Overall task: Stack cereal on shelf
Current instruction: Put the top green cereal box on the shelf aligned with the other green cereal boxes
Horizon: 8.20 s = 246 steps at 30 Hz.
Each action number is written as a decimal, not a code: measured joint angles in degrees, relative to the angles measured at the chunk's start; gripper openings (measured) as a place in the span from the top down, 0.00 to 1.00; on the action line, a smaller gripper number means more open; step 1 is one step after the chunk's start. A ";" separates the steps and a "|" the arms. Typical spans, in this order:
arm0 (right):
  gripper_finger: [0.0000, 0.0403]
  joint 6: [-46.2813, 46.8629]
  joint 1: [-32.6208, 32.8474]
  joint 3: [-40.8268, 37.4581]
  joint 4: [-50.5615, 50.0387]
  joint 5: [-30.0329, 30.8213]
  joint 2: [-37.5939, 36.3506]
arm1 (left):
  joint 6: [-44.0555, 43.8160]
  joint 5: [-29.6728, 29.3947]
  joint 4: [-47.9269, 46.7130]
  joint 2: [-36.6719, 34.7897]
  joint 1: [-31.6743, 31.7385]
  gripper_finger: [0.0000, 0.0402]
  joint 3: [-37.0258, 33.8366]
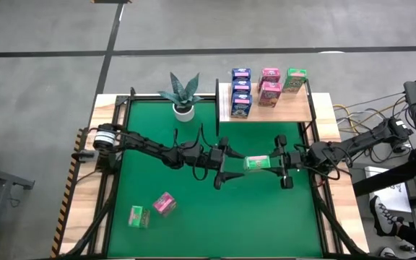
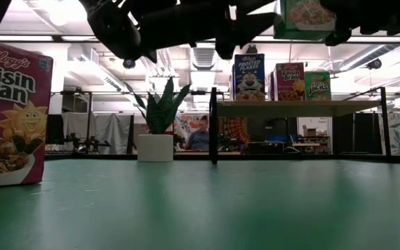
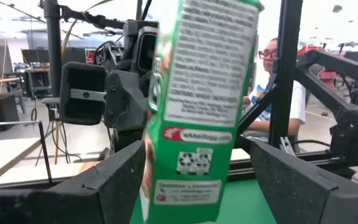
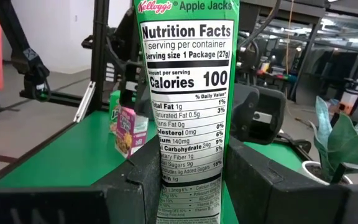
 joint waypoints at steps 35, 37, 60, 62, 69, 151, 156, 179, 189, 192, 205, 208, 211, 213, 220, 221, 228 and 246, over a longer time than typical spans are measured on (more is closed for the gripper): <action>0.58 3.66 0.02 0.07 5.52 3.83 2.29 | 2.86 -2.75 -1.28 1.46 0.46 0.58 0.66; 0.53 4.96 0.02 0.07 5.48 4.20 2.26 | 2.92 -2.84 -1.43 1.46 0.46 0.58 0.66; 0.35 19.87 0.02 45.22 -67.63 8.60 17.29 | 5.68 -8.33 -14.54 0.68 0.42 0.58 0.55; 0.36 20.24 0.02 49.46 -72.70 8.60 20.72 | 5.67 -8.33 -14.58 0.70 0.42 0.58 0.52; 0.37 20.65 0.02 61.71 -86.11 8.40 30.74 | 5.65 -8.26 -14.41 0.76 0.37 0.58 0.52; 0.65 3.81 -52.96 61.18 -99.43 7.39 24.36 | 4.95 -7.98 -16.56 0.70 0.28 0.40 0.48; 0.62 3.89 -53.90 60.61 -98.41 7.28 24.37 | 4.95 -7.98 -16.63 0.70 0.28 0.40 0.48; 0.46 3.95 -53.84 68.86 -99.86 7.05 24.35 | 6.53 -7.94 -18.29 -2.67 0.12 0.40 0.42; 0.69 10.75 -53.79 69.43 -101.45 7.48 23.96 | 10.55 -7.93 -23.24 -11.49 -0.14 0.40 0.42; 0.81 9.47 -53.75 67.80 -101.41 7.35 24.47 | 10.56 -7.93 -24.72 -14.02 -0.16 0.40 0.42; 0.97 7.93 -53.80 67.94 -100.96 9.49 25.11 | 12.60 -7.93 -26.47 -21.16 -0.26 0.40 0.42; 0.97 7.91 -53.90 67.55 -100.99 12.25 25.19 | 13.86 -7.94 -26.54 -21.79 -0.26 0.40 0.42; 0.97 7.98 -53.90 66.24 -100.89 12.29 25.68 | 14.77 -7.96 -26.48 -22.03 -0.26 0.40 0.42; 0.97 8.03 -53.88 65.03 -100.72 12.38 26.30 | 15.07 -7.96 -26.78 -22.03 -0.26 0.40 0.42; 0.97 7.98 -53.88 63.51 -100.46 13.34 27.65 | 15.09 -7.96 -28.74 -22.03 -0.26 0.40 0.42; 0.97 7.98 -53.88 63.73 -100.63 13.53 27.67 | 15.09 -7.96 -28.92 -22.03 -0.26 0.40 0.42; 0.97 8.44 -53.88 66.07 -101.35 13.14 26.66 | 15.33 -7.96 -29.66 -22.08 -0.20 0.40 0.42; 0.97 15.05 -46.89 67.60 -103.04 0.65 25.68 | 17.86 -12.37 -37.15 -25.44 -0.15 0.40 -0.15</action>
